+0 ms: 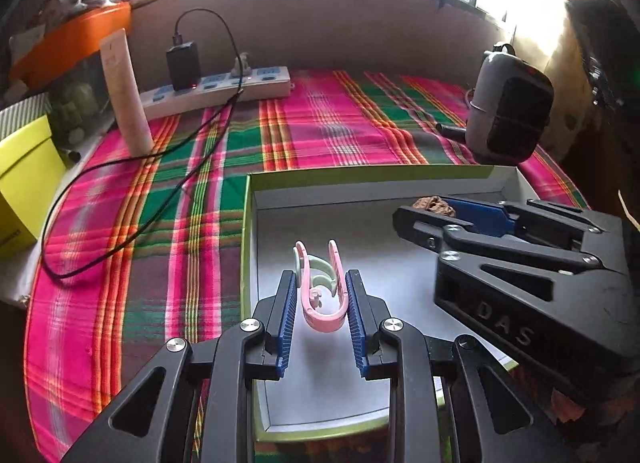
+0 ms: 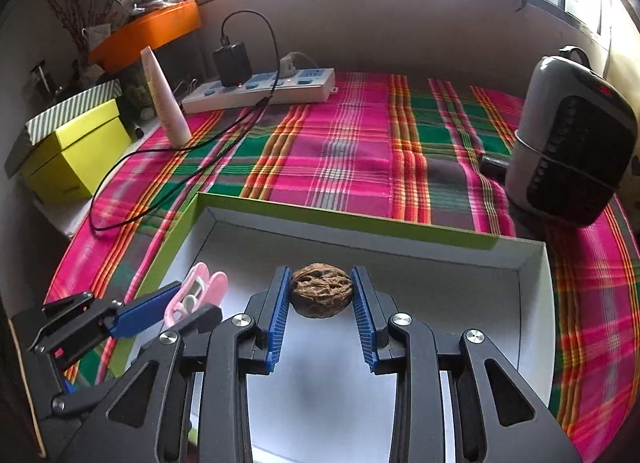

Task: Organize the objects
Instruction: 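Carry the pink clip and walnut over the tray and release both, then withdraw both grippers from the tray toward the remaining objects, then grasp the white panda-face object with the left gripper while the right gripper grasps the black device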

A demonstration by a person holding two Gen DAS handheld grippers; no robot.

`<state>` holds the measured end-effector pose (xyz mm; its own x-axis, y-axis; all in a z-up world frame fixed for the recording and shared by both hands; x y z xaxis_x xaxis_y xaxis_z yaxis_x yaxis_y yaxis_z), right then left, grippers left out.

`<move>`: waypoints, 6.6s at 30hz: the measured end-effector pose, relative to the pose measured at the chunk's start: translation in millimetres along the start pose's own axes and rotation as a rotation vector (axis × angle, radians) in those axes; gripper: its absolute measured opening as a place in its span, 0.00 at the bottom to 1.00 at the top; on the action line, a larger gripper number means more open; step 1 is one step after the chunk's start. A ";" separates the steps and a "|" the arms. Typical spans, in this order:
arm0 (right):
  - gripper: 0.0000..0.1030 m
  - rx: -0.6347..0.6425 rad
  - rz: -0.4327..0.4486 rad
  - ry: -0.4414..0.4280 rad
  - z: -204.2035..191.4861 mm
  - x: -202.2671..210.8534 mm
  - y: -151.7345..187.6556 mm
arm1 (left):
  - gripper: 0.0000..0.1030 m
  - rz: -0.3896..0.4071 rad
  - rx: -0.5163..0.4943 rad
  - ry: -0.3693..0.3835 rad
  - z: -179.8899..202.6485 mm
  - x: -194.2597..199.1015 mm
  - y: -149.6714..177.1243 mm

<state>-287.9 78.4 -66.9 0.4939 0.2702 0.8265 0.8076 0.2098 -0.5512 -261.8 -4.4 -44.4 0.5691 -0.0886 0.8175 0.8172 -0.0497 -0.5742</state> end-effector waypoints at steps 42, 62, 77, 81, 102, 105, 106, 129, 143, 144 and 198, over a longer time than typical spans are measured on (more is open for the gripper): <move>0.46 -0.027 -0.054 0.013 6.1 -14.0 0.7 | 0.34 -0.018 -0.005 -0.007 -1.6 -6.1 -1.8; 0.47 -0.083 0.014 0.014 9.8 27.8 16.7 | 0.43 0.019 0.024 -0.012 -5.9 26.3 10.6; 0.47 -0.094 0.081 0.025 2.5 69.1 49.4 | 0.44 0.054 0.020 -0.002 0.6 58.0 35.9; 0.47 -0.075 0.096 0.040 -1.0 77.0 58.5 | 0.44 0.064 0.018 -0.012 0.7 65.2 43.9; 0.47 -0.040 0.127 0.060 4.6 103.0 112.2 | 0.44 0.101 0.025 -0.033 -6.8 88.7 85.8; 0.47 -0.042 0.125 0.057 6.3 104.0 117.6 | 0.44 0.096 0.044 -0.029 -11.5 88.6 92.1; 0.47 -0.042 0.124 0.055 6.3 104.3 119.6 | 0.44 0.096 0.046 -0.026 -12.5 88.8 93.8; 0.47 -0.079 0.128 0.059 30.0 113.5 148.4 | 0.50 0.016 0.058 0.004 -16.3 65.3 116.1; 0.47 -0.125 0.145 0.083 49.5 119.3 146.7 | 0.50 0.000 0.065 -0.008 -18.6 57.2 114.8; 0.47 -0.121 0.137 0.082 48.9 116.8 147.4 | 0.50 -0.001 0.064 -0.007 -18.8 57.0 114.6; 0.47 -0.168 0.112 0.147 88.2 112.7 149.3 | 0.50 -0.002 0.058 -0.018 -20.8 56.6 114.4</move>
<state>-140.1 223.1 -66.1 0.6146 0.1411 0.7761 0.7816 0.0240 -0.6233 -138.0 -35.8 -64.7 0.5684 -0.0705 0.8197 0.8220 0.0074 -0.5694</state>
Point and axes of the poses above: each gripper's, at about its wrist camera, not at the fingertips, and x roughly against the way its jaws point, z to its right, y to its underside, the point moved 9 cm from there along -x, roughly the way its jaws point, and after that the axes turned 5 degrees about -z, right-handed, at the moved point
